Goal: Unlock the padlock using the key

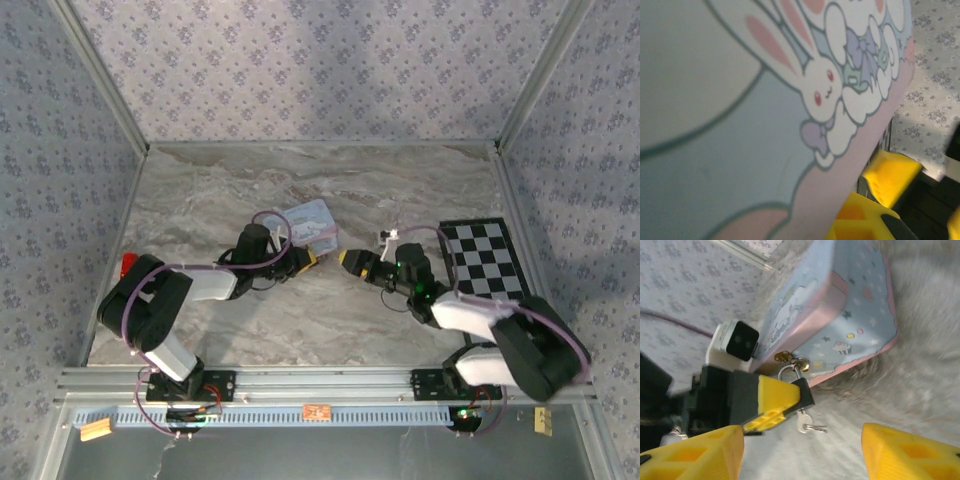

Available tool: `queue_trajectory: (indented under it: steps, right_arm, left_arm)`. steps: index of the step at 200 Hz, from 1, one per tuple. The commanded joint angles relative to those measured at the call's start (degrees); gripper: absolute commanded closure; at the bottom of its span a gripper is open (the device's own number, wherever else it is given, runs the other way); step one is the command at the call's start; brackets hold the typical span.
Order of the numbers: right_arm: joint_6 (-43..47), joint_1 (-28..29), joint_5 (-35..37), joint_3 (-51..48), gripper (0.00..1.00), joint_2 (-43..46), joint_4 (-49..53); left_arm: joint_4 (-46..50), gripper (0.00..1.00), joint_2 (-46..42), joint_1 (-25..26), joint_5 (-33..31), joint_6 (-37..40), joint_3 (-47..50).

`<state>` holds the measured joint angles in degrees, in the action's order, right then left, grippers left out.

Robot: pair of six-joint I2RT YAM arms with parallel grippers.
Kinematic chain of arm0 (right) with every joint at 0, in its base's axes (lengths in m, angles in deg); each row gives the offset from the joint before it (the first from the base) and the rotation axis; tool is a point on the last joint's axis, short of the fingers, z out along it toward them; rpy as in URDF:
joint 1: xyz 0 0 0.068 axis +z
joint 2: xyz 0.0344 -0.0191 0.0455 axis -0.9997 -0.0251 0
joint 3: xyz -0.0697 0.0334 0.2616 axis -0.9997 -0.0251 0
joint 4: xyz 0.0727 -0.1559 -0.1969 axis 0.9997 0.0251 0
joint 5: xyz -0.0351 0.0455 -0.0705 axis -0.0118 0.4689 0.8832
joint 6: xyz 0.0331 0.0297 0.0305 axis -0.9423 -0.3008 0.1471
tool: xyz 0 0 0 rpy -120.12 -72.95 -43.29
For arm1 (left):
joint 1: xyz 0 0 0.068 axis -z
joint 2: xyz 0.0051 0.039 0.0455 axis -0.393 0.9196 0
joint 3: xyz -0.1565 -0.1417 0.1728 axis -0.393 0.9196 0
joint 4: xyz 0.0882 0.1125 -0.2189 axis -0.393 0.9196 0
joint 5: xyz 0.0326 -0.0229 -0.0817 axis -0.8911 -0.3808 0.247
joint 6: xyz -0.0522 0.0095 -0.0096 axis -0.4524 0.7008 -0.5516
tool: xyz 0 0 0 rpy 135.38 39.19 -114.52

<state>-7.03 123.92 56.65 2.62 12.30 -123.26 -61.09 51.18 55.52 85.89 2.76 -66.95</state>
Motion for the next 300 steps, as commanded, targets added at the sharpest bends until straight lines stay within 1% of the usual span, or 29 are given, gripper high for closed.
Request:
queue_trajectory:
  steps: [1, 8, 15, 29, 45, 66, 94, 100, 112, 124, 153, 170, 186, 211, 242, 263, 300]
  right_arm:
    - [24.2, 9.5, 21.9, 0.7, 0.35, 10.2, 17.2]
    - [28.5, 12.1, 26.4, -0.4, 0.35, 12.7, 16.6]
    - [31.9, 13.5, 29.3, -1.5, 0.34, 14.4, 15.8]
    - [38.0, 14.5, 31.3, -3.6, 0.33, 15.8, 12.5]
    - [44.6, 16.6, 34.1, -6.0, 0.32, 14.7, 6.4]
    - [52.4, 19.1, 34.7, -7.1, 0.31, 9.2, -1.5]
    - [63.2, 25.3, 37.1, -5.8, 0.28, -1.1, -11.8]
    - [64.5, 26.1, 37.8, -5.7, 0.29, -3.5, -14.7]
    - [66.9, 27.1, 38.5, -4.7, 0.32, -8.0, -18.3]
    - [68.8, 28.2, 40.1, -2.9, 0.35, -12.9, -20.2]
    - [71.3, 30.2, 43.8, -0.8, 0.33, -24.2, -30.9]
    - [72.6, 31.2, 46.1, 0.8, 0.34, -29.1, -34.9]
    - [74.1, 32.3, 46.5, 1.6, 0.34, -32.4, -38.7]
    - [73.9, 32.5, 46.8, 2.4, 0.36, -34.2, -40.3]
    - [74.0, 32.5, 47.0, 3.3, 0.38, -34.2, -37.6]
    - [74.5, 31.7, 47.1, 3.2, 0.41, -35.3, -39.3]
    - [74.6, 30.1, 44.9, 3.5, 0.52, -34.6, -37.1]
  left_arm:
    - [4.5, 1.00, -0.4, 0.3, -0.9, -2.4, -2.4]
    - [5.8, 1.00, -0.8, 0.3, -1.3, -2.6, -2.6]
    - [7.2, 1.00, -1.1, 0.3, -1.7, -2.9, -2.9]
    - [9.8, 1.00, -1.8, 0.4, -2.1, -3.0, -3.6]
    - [11.6, 1.00, -2.6, 0.4, -2.4, -3.0, -4.2]
    - [14.4, 1.00, -3.8, 0.4, -2.6, -2.8, -5.0]
    - [16.9, 1.00, -5.4, 0.4, -3.3, -1.9, -5.0]
    - [17.4, 1.00, -5.7, 0.4, -3.5, -1.7, -4.9]
    - [17.7, 1.00, -6.0, 0.4, -4.0, -1.4, -4.6]
    - [17.8, 1.00, -6.0, 0.5, -4.5, -1.0, -4.5]
    - [16.2, 1.00, -5.1, 0.6, -4.4, -1.6, -4.1]
    - [15.7, 1.00, -5.0, 0.7, -4.4, -1.4, -3.9]
    - [16.3, 1.00, -5.2, 0.6, -4.7, -0.8, -3.4]
    - [16.1, 1.00, -5.0, 0.5, -4.4, -0.6, -2.8]
    - [15.0, 1.00, -4.3, 0.4, -4.1, -0.5, -2.2]
    - [13.5, 1.00, -4.1, 0.3, -3.5, -1.1, -1.8]
    - [14.3, 1.00, -5.2, 0.4, -4.0, -0.1, -1.3]
